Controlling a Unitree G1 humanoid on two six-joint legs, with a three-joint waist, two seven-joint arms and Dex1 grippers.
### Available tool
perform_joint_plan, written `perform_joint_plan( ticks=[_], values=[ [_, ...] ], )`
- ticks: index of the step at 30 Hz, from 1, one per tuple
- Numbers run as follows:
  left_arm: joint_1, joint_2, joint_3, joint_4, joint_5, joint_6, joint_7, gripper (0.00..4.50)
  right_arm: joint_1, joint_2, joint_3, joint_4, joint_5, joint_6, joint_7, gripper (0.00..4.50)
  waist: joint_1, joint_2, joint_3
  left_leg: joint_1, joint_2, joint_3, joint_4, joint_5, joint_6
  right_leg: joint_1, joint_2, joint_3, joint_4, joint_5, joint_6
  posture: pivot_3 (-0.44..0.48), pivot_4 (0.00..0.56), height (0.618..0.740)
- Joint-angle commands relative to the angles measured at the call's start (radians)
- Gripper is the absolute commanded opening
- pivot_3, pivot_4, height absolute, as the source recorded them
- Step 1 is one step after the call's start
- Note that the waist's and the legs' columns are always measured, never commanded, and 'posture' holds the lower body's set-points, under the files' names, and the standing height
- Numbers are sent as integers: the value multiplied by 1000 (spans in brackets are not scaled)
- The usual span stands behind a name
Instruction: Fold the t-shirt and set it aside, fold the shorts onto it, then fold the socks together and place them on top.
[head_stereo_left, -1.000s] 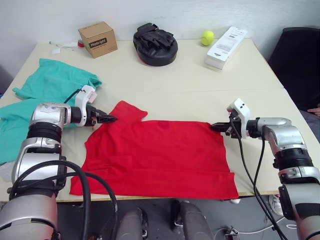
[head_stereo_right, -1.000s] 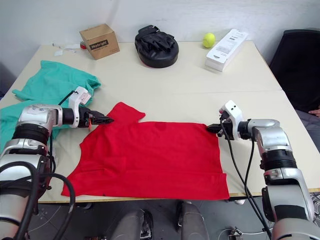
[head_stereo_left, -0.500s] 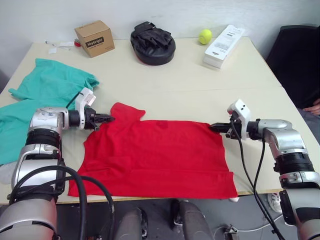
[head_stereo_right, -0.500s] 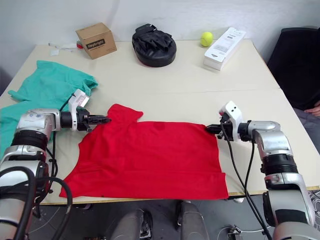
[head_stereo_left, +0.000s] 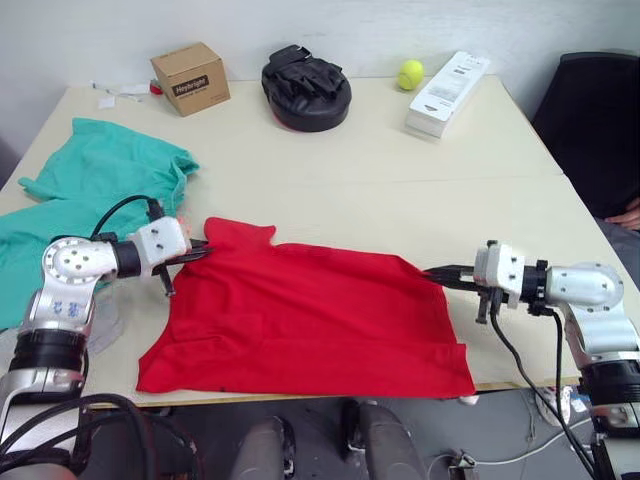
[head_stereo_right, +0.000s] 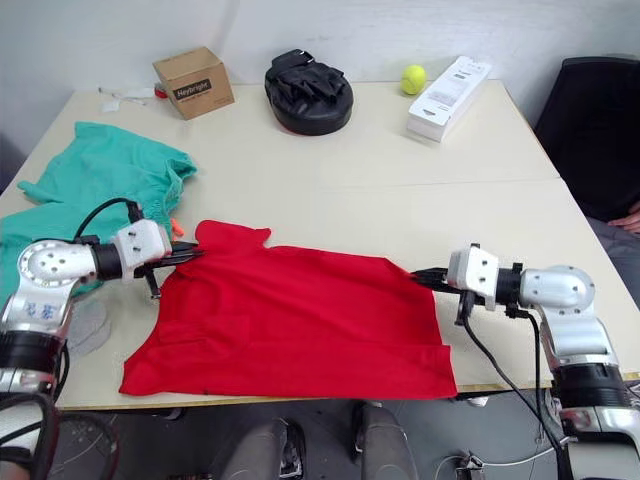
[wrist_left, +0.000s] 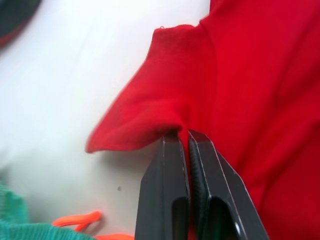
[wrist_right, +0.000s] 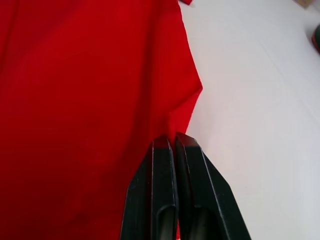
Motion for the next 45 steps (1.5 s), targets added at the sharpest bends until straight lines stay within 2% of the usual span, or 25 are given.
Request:
perform_joint_plan(
  ticks=[1,6,10,16,20,23,26,27,30,33,36,41,43,45],
  values=[
    [35,34,63,-29,144,-339,236,16,17,-28,-15,23,-27,-228,-9,0,0,0,0,0,0,0,0,0,0,0,0,0,0,0,0,0,150,740],
    [116,63,115,-15,313,-665,455,16,29,-48,4,130,-68,-507,-33,0,0,0,0,1,0,0,-1,-1,1,0,0,0,-1,0,0,0,150,740],
    [192,84,153,-17,463,-795,576,16,36,-73,44,218,-116,-736,-62,0,-1,0,0,2,0,3,-4,-1,1,0,0,1,-3,0,0,0,150,740],
    [241,123,109,43,605,-806,687,16,3,-108,105,342,-204,-890,-149,0,-1,0,0,3,0,4,-6,-1,3,1,0,1,-3,0,0,0,150,740],
    [256,150,52,77,625,-790,713,16,-20,-133,153,384,-243,-912,-199,0,0,0,0,12,0,12,-14,-1,3,4,0,7,-4,0,0,0,150,740],
    [268,164,12,109,578,-754,696,16,-26,-146,177,397,-245,-890,-233,0,-1,0,0,15,1,14,-17,-1,3,4,0,8,-5,0,0,0,150,740],
    [295,179,-31,127,479,-713,636,16,-28,-159,197,384,-236,-875,-256,0,-4,0,0,16,1,15,-17,-1,2,4,0,9,-4,0,0,0,150,740],
    [308,183,-42,125,437,-697,613,243,-27,-166,205,376,-230,-871,-262,0,-6,1,0,17,1,16,-17,-1,2,4,0,10,-4,0,0,0,150,740],
    [352,195,-64,74,261,-599,506,1040,-14,-192,235,349,-196,-840,-257,710,-7,1,0,18,1,17,-17,-1,2,4,0,10,-3,0,0,0,150,740],
    [412,201,-51,-16,47,-420,367,1969,8,-225,256,294,-121,-765,-235,1713,-2,1,0,18,2,17,-17,-1,1,4,0,10,-3,0,-1,0,150,740],
    [486,220,-3,-158,-163,-166,235,2798,34,-256,254,179,-4,-622,-195,2716,-2,1,0,18,2,17,-16,-1,1,5,0,10,-3,0,-1,0,150,740],
    [550,290,116,-407,-554,458,52,4367,47,-278,204,-105,247,-166,-154,4461,-4,1,0,17,2,16,-15,-1,1,4,1,10,-1,-1,-1,0,150,740],
    [500,321,152,-434,-701,733,7,4479,29,-271,187,-206,324,14,-158,4500,-1,1,0,16,2,15,-15,-1,1,4,1,10,-1,-1,-1,0,150,740],
    [406,351,148,-420,-786,962,-27,4479,7,-248,175,-281,373,158,-177,4500,5,0,0,16,2,14,-14,-1,1,4,1,9,-1,-1,-1,0,150,740]
  ],
)
